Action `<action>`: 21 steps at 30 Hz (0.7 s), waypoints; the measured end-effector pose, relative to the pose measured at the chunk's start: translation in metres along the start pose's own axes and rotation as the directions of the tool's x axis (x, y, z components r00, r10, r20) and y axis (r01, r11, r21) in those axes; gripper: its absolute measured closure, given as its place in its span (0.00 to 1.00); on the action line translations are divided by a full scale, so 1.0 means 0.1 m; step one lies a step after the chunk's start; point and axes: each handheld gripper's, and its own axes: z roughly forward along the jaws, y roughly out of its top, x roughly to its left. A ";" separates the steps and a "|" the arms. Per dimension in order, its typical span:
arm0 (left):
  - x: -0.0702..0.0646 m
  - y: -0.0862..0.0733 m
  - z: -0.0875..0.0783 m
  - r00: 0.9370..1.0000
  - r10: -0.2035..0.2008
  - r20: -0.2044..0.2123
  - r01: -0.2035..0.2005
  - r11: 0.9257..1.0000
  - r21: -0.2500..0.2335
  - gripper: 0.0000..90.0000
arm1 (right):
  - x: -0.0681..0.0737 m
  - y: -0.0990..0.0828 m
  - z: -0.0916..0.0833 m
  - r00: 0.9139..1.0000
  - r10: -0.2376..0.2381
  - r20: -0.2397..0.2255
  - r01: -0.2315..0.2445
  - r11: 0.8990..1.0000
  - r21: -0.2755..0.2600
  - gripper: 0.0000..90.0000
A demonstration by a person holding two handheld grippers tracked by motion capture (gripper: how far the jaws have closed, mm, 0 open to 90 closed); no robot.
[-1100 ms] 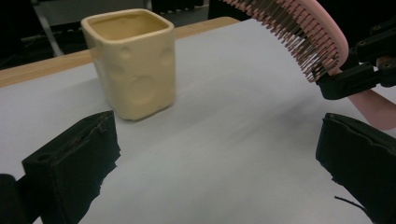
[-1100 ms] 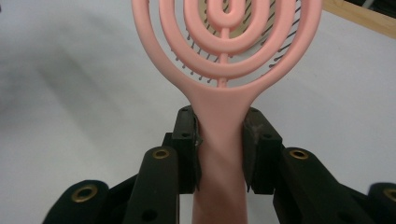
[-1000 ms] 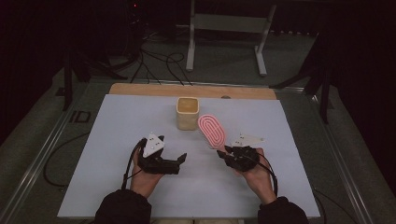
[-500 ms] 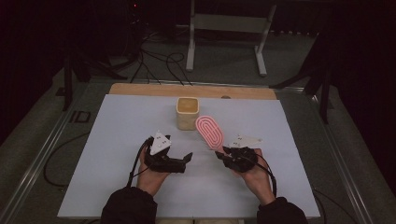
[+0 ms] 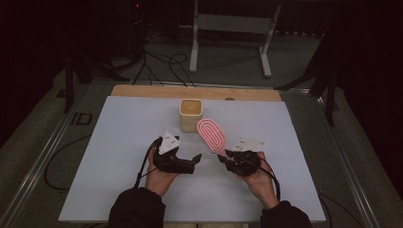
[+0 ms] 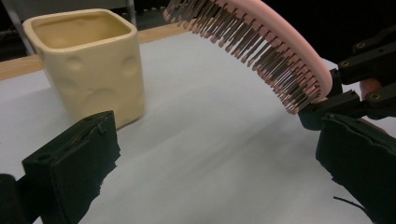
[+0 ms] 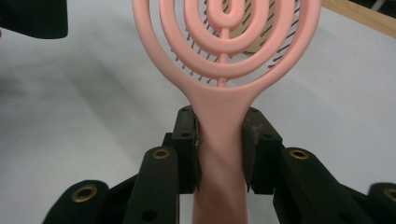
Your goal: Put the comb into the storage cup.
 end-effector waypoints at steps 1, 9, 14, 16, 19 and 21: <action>-0.01 0.00 0.01 1.000 0.000 0.001 0.000 1.000 -0.001 0.00 | 0.00 0.00 0.00 1.000 0.001 0.000 -0.001 1.000 0.000 0.78; -0.06 0.02 0.08 1.000 0.003 0.017 -0.003 1.000 0.004 0.00 | 0.02 0.00 0.02 1.000 -0.006 -0.004 0.006 1.000 0.001 0.78; -0.09 0.03 0.13 1.000 0.006 0.028 -0.006 1.000 0.007 0.00 | 0.03 0.00 0.03 1.000 -0.013 -0.006 0.013 1.000 0.005 0.78; -0.11 0.03 0.15 1.000 0.006 0.029 -0.006 1.000 0.010 0.00 | 0.05 0.00 0.04 1.000 -0.014 -0.009 0.014 1.000 0.008 0.77; -0.12 0.04 0.20 0.999 0.006 0.033 -0.006 1.000 0.014 0.00 | 0.07 0.00 0.06 1.000 -0.019 -0.015 0.020 1.000 0.011 0.78; -0.13 0.04 0.23 0.999 0.004 0.035 -0.004 1.000 0.017 0.00 | 0.08 0.00 0.07 1.000 -0.023 -0.015 0.023 1.000 0.010 0.78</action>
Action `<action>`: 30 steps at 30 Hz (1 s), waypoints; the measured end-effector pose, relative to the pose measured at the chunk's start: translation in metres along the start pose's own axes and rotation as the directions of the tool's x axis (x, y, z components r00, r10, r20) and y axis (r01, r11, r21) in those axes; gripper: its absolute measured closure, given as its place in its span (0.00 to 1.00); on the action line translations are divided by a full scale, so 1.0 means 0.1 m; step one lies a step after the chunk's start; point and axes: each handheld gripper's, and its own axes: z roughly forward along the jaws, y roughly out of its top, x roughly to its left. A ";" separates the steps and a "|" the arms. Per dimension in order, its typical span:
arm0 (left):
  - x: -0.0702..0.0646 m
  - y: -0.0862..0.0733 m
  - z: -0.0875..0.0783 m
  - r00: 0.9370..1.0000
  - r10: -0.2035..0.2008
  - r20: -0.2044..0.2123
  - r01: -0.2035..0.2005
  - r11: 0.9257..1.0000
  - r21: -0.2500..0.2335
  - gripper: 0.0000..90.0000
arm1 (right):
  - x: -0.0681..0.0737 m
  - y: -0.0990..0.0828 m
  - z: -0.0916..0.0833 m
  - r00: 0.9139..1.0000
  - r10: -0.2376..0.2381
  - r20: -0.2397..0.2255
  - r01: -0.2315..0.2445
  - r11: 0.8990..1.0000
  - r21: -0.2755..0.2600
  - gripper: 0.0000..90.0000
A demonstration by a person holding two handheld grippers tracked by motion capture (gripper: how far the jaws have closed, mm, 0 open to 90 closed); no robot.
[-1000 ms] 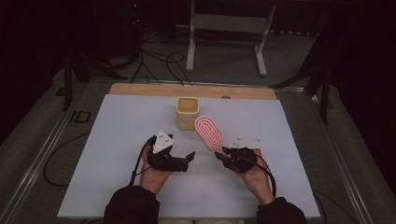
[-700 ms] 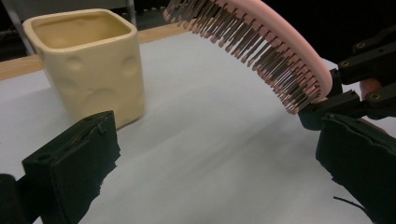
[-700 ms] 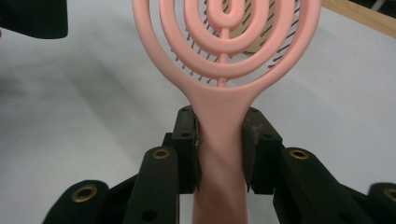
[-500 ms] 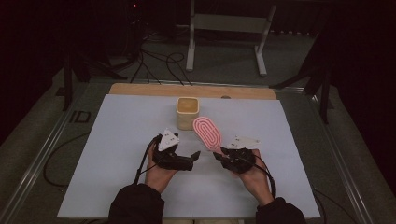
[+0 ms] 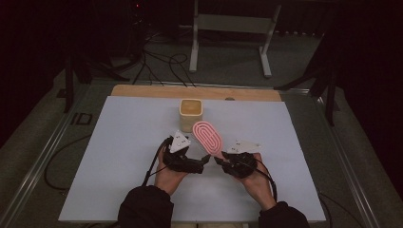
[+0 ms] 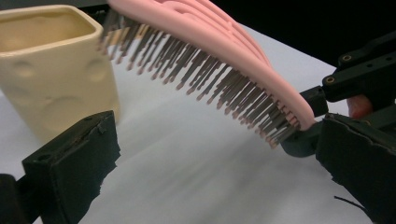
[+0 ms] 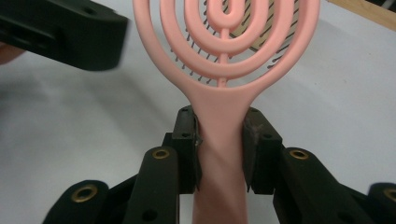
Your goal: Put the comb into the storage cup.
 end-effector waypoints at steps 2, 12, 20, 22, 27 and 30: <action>-0.01 0.01 0.03 1.000 -0.003 0.006 0.003 1.000 0.001 0.00 | 0.01 0.00 0.00 1.000 -0.003 -0.001 0.003 1.000 -0.002 0.77; -0.04 0.06 0.13 0.999 -0.022 0.031 0.023 1.000 -0.014 0.00 | 0.03 0.01 0.00 1.000 -0.008 -0.003 0.008 1.000 -0.007 0.77; -0.03 0.08 0.20 0.997 -0.059 0.057 0.060 0.998 -0.014 0.00 | 0.05 0.02 0.00 1.000 -0.009 -0.009 0.009 1.000 -0.015 0.78; -0.02 0.08 0.21 0.995 -0.075 0.069 0.076 0.997 -0.014 0.00 | 0.06 0.02 0.00 1.000 -0.009 -0.009 0.009 1.000 -0.014 0.78; 0.00 0.08 0.24 0.988 -0.114 0.104 0.115 0.993 -0.009 0.01 | 0.06 0.02 0.00 1.000 -0.012 -0.014 0.012 1.000 -0.019 0.78; 0.00 0.08 0.25 0.984 -0.130 0.121 0.132 0.991 -0.002 0.04 | 0.07 0.03 -0.01 1.000 -0.014 -0.014 0.013 1.000 -0.022 0.78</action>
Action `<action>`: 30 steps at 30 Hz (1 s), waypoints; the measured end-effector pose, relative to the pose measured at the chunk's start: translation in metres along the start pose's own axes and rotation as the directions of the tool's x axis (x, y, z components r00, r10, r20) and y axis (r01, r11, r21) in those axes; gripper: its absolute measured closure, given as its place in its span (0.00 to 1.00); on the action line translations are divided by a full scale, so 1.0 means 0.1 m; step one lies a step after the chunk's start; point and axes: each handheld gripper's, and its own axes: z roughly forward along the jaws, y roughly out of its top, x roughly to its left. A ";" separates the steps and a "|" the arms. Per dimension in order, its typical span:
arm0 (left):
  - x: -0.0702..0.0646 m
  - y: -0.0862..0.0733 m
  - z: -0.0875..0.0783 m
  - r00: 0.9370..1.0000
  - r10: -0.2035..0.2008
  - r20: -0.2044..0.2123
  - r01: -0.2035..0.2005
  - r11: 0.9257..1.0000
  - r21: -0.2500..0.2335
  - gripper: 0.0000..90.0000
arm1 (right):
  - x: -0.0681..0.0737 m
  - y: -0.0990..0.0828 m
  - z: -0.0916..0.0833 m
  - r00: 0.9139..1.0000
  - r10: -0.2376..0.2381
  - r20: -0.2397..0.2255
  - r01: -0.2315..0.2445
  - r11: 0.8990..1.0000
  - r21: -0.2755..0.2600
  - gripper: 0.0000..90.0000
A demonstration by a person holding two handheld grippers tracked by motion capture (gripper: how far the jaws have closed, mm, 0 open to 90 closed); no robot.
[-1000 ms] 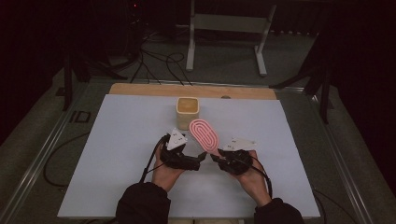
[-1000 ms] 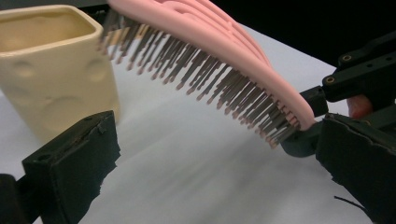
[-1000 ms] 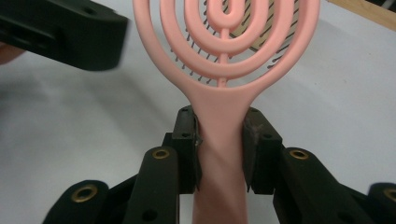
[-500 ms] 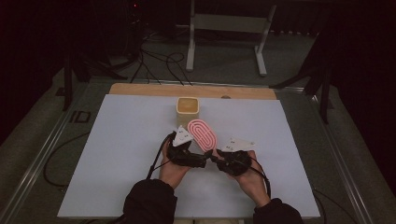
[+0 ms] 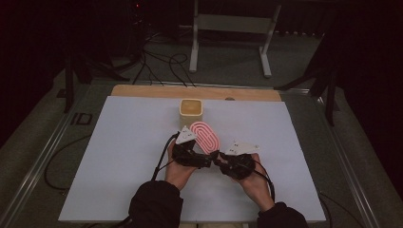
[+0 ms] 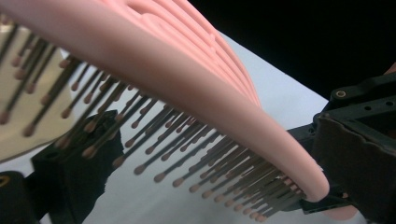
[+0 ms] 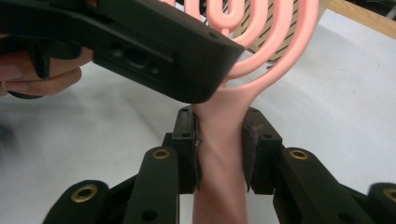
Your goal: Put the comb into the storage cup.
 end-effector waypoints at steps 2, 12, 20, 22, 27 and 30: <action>0.00 0.01 0.00 1.000 -0.015 0.014 0.015 1.000 0.002 0.06 | 0.00 0.00 0.00 1.000 -0.004 -0.002 0.004 1.000 -0.002 0.78; -0.04 0.05 0.01 0.998 -0.044 0.036 0.045 0.999 -0.014 0.31 | 0.02 0.00 0.01 1.000 -0.013 -0.005 0.013 1.000 -0.006 0.78; -0.01 0.05 -0.01 0.992 -0.106 0.066 0.109 0.993 -0.049 0.53 | 0.01 -0.01 0.00 1.000 -0.005 -0.008 0.005 1.000 -0.011 0.78; -0.01 0.06 -0.01 0.991 -0.110 0.071 0.114 0.992 -0.050 0.55 | 0.01 -0.01 0.01 1.000 -0.008 -0.005 0.008 1.000 -0.012 0.78; -0.02 0.06 -0.03 0.989 -0.114 0.095 0.120 0.991 -0.061 0.60 | 0.02 -0.01 0.02 1.000 -0.012 -0.005 0.012 1.000 -0.004 0.77; -0.03 0.05 -0.03 0.987 -0.116 0.114 0.124 0.990 -0.062 0.66 | 0.02 -0.02 0.04 1.000 -0.012 -0.005 0.012 1.000 -0.001 0.77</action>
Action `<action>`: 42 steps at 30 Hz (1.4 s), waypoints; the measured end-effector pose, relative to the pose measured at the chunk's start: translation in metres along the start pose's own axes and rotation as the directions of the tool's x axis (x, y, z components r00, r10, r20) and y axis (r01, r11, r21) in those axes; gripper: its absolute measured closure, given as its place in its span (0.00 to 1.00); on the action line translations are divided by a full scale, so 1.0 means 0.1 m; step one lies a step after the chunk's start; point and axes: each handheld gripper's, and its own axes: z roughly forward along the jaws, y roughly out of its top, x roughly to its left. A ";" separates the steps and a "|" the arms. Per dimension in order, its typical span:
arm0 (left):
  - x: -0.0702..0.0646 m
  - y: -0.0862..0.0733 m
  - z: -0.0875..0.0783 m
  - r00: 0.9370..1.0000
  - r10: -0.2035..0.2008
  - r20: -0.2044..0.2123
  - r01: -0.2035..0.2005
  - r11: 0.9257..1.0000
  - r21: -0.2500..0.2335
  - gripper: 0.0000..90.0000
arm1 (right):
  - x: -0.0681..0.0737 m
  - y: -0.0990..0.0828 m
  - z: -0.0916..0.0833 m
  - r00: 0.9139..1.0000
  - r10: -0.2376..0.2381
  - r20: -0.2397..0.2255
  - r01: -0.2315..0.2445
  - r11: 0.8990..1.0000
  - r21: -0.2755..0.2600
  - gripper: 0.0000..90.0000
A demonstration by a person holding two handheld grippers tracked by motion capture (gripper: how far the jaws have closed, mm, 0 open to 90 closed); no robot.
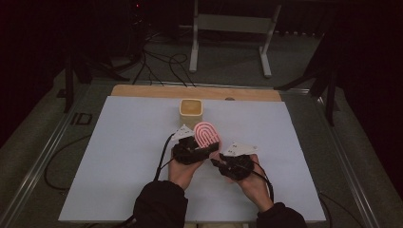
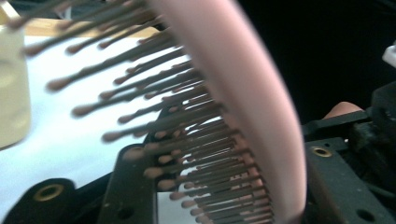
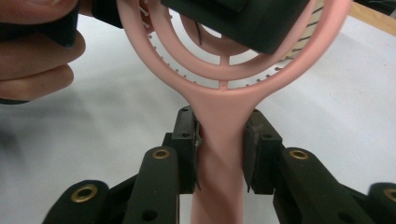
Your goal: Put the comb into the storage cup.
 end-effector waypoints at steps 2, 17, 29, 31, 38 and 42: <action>-0.01 0.00 0.00 1.000 -0.001 0.010 0.002 1.000 -0.005 0.68 | 0.00 0.00 0.01 1.000 0.001 -0.002 -0.001 1.000 0.004 0.77; -0.06 0.04 -0.05 1.000 0.004 -0.011 -0.005 0.999 -0.035 0.70 | -0.04 0.01 -0.03 0.999 0.025 -0.023 -0.026 0.998 -0.050 0.51; 0.00 0.08 -0.14 0.999 -0.001 -0.041 -0.001 0.999 -0.050 0.70 | -0.05 0.03 -0.07 0.996 0.092 0.020 -0.088 0.988 -0.128 0.11; 0.01 0.09 -0.16 0.999 -0.001 -0.045 -0.001 0.998 -0.056 0.70 | -0.06 0.02 -0.07 0.996 0.091 0.021 -0.088 0.987 -0.132 0.10; 0.04 0.12 -0.22 0.998 0.004 -0.064 -0.008 0.998 -0.067 0.70 | -0.12 -0.04 -0.12 0.995 0.099 0.029 -0.094 0.985 -0.144 0.10; 0.07 0.15 -0.26 0.997 -0.004 -0.081 -0.003 0.997 -0.080 0.70 | -0.15 -0.07 -0.20 0.995 0.092 0.027 -0.085 0.980 -0.182 0.10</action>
